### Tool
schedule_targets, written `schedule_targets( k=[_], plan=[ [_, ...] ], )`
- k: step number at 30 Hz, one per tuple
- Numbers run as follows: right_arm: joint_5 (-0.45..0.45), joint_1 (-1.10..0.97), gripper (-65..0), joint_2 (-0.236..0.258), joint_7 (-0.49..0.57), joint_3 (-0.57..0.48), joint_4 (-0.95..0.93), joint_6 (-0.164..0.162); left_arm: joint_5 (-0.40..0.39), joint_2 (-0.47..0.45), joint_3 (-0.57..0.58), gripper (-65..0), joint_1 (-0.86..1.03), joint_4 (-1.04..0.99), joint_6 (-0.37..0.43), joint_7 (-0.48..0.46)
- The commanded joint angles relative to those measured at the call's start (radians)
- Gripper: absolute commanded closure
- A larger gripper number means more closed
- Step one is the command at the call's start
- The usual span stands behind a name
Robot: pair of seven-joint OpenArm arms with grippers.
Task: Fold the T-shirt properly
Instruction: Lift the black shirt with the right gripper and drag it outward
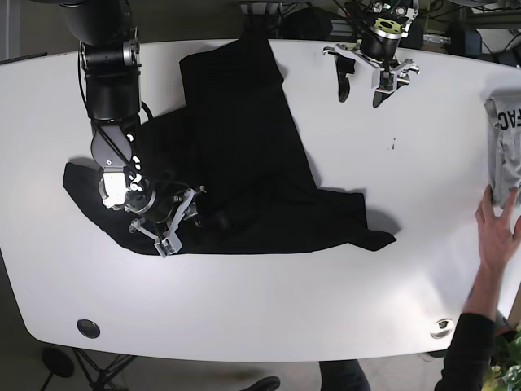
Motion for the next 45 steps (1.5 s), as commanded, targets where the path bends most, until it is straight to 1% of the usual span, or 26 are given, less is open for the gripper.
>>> schedule_targets(
  k=[1, 4, 5, 6, 8, 9, 10, 11, 12, 13, 14, 15, 18, 22, 27, 34, 37, 40, 45],
  plan=[
    [0.012, 0.031, -32.8, 0.008, 0.032, 0.006, 0.015, 0.001, -0.005, -0.003, -0.002, -37.9, 0.006, 0.016, -0.001, -0.025],
    [0.011, 0.031, -32.3, 0.008, 0.049, 0.006, 0.014, -0.003, -0.005, -0.003, -0.002, -37.9, 0.006, 0.017, -0.001, -0.025],
    [0.009, 0.031, -31.2, 0.008, 0.060, 0.006, 0.014, -0.003, -0.005, -0.003, -0.002, -37.9, 0.006, 0.019, -0.001, -0.025],
    [0.006, 0.031, -28.1, 0.008, 0.074, 0.004, 0.014, -0.005, -0.007, -0.003, -0.002, -37.9, 0.006, 0.020, -0.001, -0.025],
    [0.001, 0.031, -17.0, 0.008, 0.091, 0.000, 0.003, -0.008, -0.007, -0.003, -0.002, -37.9, 0.006, 0.022, -0.002, -0.025],
    [0.001, 0.033, -10.0, 0.008, 0.095, 0.000, -0.012, -0.008, -0.007, -0.003, -0.002, -37.9, 0.006, 0.022, -0.002, -0.025],
    [0.001, 0.036, -1.6, 0.008, 0.100, 0.000, -0.038, -0.008, -0.007, -0.003, -0.002, -37.9, 0.006, 0.025, -0.002, -0.025],
    [0.001, 0.051, -1.4, 0.008, 0.100, 0.000, -0.060, -0.008, -0.007, -0.003, -0.002, -37.9, 0.006, 0.032, -0.002, -0.025],
    [0.001, 0.062, -3.6, 0.008, 0.100, 0.000, -0.074, -0.008, -0.007, -0.003, -0.002, -37.9, 0.006, 0.035, -0.002, -0.025],
    [0.001, 0.072, -4.4, 0.008, 0.101, 0.003, -0.092, -0.008, -0.007, -0.003, -0.002, -37.9, 0.006, 0.040, -0.002, -0.025],
    [0.001, 0.076, -2.2, 0.008, 0.101, 0.004, -0.112, -0.008, -0.007, -0.003, -0.002, -37.9, 0.006, 0.043, -0.002, -0.025],
    [0.003, 0.076, -1.4, 0.009, 0.101, 0.004, -0.120, -0.008, -0.007, -0.003, -0.002, -37.9, 0.008, 0.043, -0.002, -0.025],
    [0.008, 0.076, -2.1, 0.014, 0.101, 0.004, -0.115, -0.008, -0.009, -0.003, -0.002, -37.9, 0.008, 0.043, -0.002, -0.025],
    [0.009, 0.069, -2.1, 0.017, 0.095, 0.006, -0.060, -0.008, -0.012, -0.003, 0.009, -37.9, 0.012, 0.043, -0.004, -0.025],
    [0.001, 0.043, -2.1, 0.017, 0.089, 0.006, 0.051, -0.009, -0.012, -0.020, 0.067, -37.9, 0.015, 0.043, -0.004, -0.025],
    [0.000, 0.046, -2.1, 0.020, -0.031, 0.006, 0.232, -0.009, -0.012, -0.033, 0.144, -37.9, 0.017, 0.043, -0.004, -0.025],
    [0.000, 0.051, -2.1, 0.037, -0.080, 0.004, 0.324, -0.009, -0.012, -0.033, 0.175, -37.9, 0.023, 0.043, -0.004, -0.025],
    [0.000, 0.088, -2.1, 0.043, -0.129, 0.004, 0.404, -0.009, -0.012, -0.033, 0.202, -37.9, 0.025, 0.043, -0.004, -0.025],
    [0.000, 0.161, -2.1, 0.045, -0.210, 0.006, 0.473, -0.009, -0.012, -0.034, 0.239, -37.9, 0.025, 0.037, -0.004, -0.025]
  ],
)
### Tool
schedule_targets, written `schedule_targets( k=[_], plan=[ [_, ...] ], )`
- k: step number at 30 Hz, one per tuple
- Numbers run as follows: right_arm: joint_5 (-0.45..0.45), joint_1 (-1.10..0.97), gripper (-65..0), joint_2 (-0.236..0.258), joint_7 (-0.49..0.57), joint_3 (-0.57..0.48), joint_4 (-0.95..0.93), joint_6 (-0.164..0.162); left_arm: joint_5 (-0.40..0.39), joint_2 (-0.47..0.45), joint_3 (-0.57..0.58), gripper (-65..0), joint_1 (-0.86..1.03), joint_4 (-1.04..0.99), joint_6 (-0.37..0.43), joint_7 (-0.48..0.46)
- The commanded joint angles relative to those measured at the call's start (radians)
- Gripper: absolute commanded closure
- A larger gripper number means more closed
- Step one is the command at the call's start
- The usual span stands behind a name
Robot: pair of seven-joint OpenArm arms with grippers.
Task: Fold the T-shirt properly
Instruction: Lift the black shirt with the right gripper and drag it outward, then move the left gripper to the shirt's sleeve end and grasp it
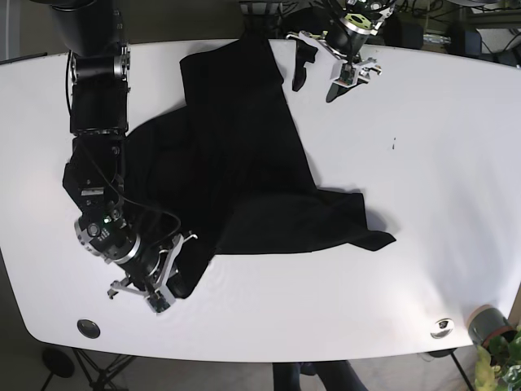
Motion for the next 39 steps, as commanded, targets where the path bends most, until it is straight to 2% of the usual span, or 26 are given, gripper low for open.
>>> schedule_targets(
  k=[1, 6, 14, 18, 28, 33, 39],
  plan=[
    [0.015, 0.075, -2.1, 0.008, -0.005, 0.006, 0.049, -0.001, -0.010, 0.000, 0.015, -37.9, 0.009, 0.014, 0.000, -0.024],
    [0.015, 0.163, -2.1, 0.008, -0.036, 0.004, 0.060, -0.001, -0.010, 0.000, 0.060, -37.9, 0.007, 0.015, 0.000, -0.024],
    [0.015, 0.316, -2.1, 0.009, -0.051, -0.002, 0.026, -0.001, -0.010, -0.053, 0.153, -37.9, 0.006, 0.012, 0.000, -0.024],
    [0.015, 0.402, -2.1, 0.031, -0.068, -0.002, -0.011, 0.000, -0.010, -0.053, 0.159, -37.9, 0.006, 0.012, 0.000, -0.024],
    [0.015, 0.617, -2.1, 0.038, -0.070, -0.002, -0.134, 0.006, -0.010, -0.048, 0.159, -37.9, -0.003, 0.006, 0.003, -0.024],
    [0.015, 0.663, -2.1, 0.046, -0.077, -0.003, -0.141, 0.006, -0.010, -0.047, 0.161, -37.9, -0.034, -0.029, 0.003, -0.024],
    [0.015, 0.666, -2.1, 0.048, -0.077, -0.005, -0.141, 0.008, -0.010, -0.047, 0.218, -37.9, -0.094, -0.066, 0.004, -0.024]
  ],
)
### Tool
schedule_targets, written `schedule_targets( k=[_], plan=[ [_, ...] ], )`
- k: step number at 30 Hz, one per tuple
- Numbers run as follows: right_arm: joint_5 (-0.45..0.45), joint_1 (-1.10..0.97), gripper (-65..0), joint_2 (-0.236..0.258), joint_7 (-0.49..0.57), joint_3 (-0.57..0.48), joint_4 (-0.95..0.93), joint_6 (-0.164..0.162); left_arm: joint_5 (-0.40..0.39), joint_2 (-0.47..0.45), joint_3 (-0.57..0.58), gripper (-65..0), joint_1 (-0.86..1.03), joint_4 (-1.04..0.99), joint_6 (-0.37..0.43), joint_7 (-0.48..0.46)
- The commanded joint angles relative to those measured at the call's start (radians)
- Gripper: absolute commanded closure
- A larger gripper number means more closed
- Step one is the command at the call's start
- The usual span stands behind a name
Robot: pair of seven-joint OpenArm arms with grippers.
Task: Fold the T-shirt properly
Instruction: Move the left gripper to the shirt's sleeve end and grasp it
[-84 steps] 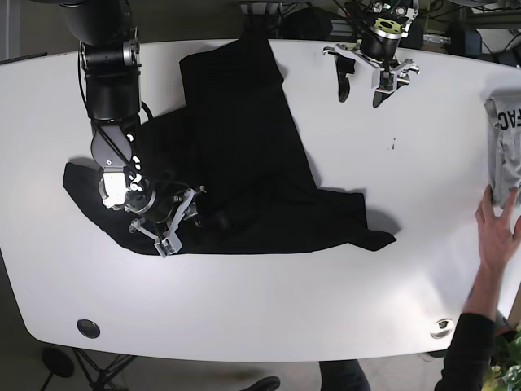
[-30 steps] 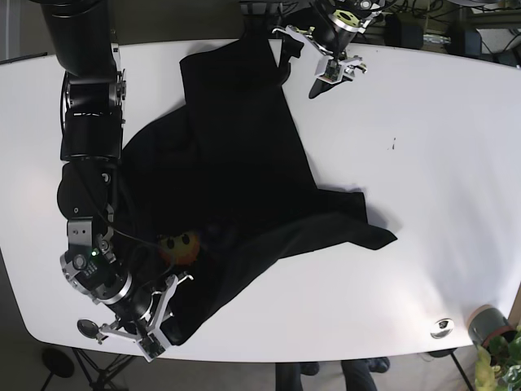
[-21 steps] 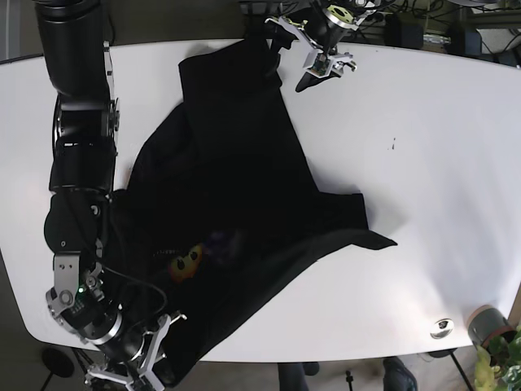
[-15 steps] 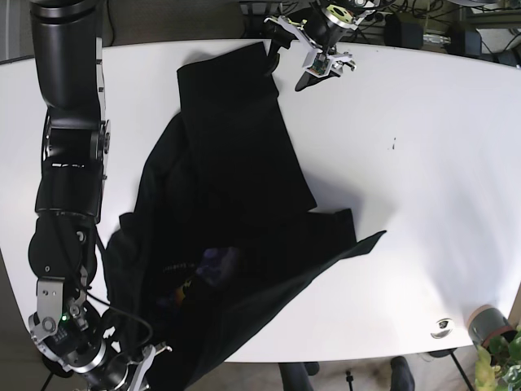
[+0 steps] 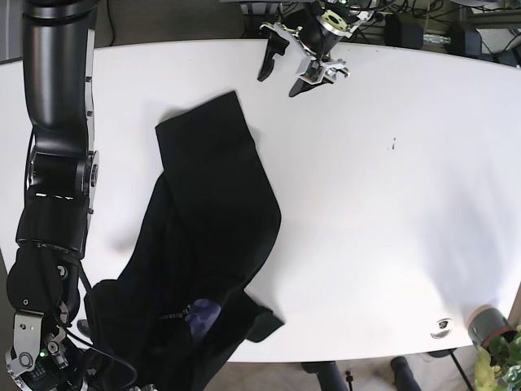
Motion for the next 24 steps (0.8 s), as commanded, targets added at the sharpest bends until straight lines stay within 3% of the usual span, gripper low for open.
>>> schedule_targets(
  k=[1, 5, 14, 24],
  plan=[
    [0.008, 0.045, -2.1, 0.004, 0.031, 0.003, 0.013, -0.008, -0.010, 0.005, 0.022, -37.9, -0.025, 0.001, -0.007, -0.025],
    [0.009, 0.042, -2.1, 0.004, 0.031, 0.003, 0.013, -0.008, -0.010, 0.005, 0.077, -37.9, -0.082, -0.033, -0.005, -0.019],
    [0.009, 0.013, -2.1, 0.004, 0.031, 0.003, 0.016, -0.008, -0.010, 0.094, 0.108, -37.9, -0.212, -0.039, -0.005, 0.204],
    [0.009, -0.014, -2.1, 0.004, 0.031, 0.005, 0.018, -0.008, -0.010, 0.097, 0.160, -38.1, -0.315, -0.076, -0.005, 0.317]
  ],
)
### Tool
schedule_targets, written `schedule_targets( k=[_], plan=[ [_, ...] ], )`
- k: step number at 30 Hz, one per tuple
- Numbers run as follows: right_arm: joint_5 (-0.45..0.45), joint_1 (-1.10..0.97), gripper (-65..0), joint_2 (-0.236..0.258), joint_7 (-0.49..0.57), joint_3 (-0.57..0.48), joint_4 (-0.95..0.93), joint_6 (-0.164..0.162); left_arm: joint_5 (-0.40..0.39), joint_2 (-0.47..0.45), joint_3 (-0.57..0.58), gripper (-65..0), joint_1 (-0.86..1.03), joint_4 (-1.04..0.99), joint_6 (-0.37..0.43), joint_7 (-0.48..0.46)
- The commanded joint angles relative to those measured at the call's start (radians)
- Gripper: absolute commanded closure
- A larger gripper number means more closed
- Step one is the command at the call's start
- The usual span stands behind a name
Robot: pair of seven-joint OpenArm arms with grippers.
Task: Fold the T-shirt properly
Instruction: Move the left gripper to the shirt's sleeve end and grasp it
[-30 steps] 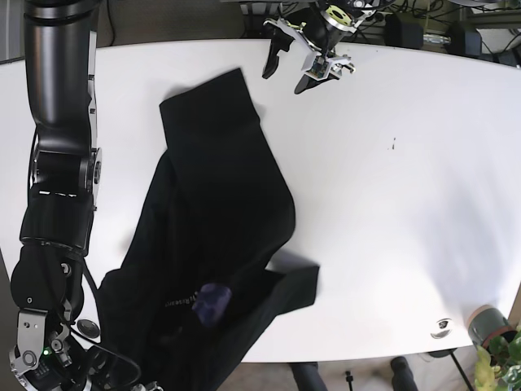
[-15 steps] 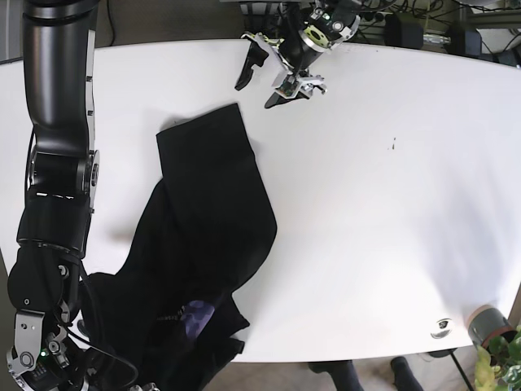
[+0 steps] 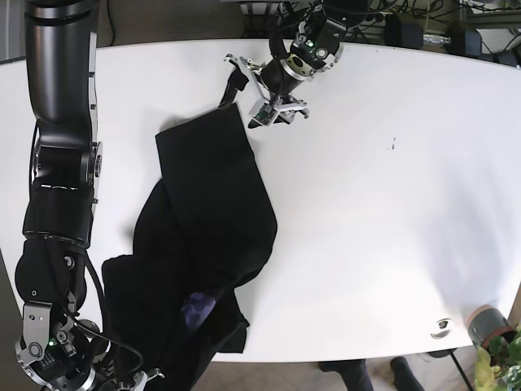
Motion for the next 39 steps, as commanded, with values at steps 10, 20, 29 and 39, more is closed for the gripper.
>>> schedule_targets(
  k=[10, 20, 29, 39],
  plan=[
    [0.005, 0.042, -2.1, 0.005, 0.030, 0.006, 0.018, -0.008, -0.010, 0.021, 0.033, -38.1, -0.095, -0.086, -0.008, 0.080],
    [0.011, 0.039, -2.1, 0.001, 0.030, 0.006, 0.018, -0.007, -0.010, 0.051, 0.051, -38.1, -0.179, -0.225, -0.008, 0.080],
    [0.013, 0.039, -2.1, 0.001, 0.030, 0.006, 0.018, -0.007, -0.010, 0.061, 0.097, -33.2, -0.256, -0.337, -0.008, 0.080],
    [0.010, 0.039, -2.1, 0.001, 0.030, 0.008, 0.018, -0.007, -0.010, 0.058, 0.082, 0.0, -0.287, -0.400, -0.007, 0.078]
  ],
)
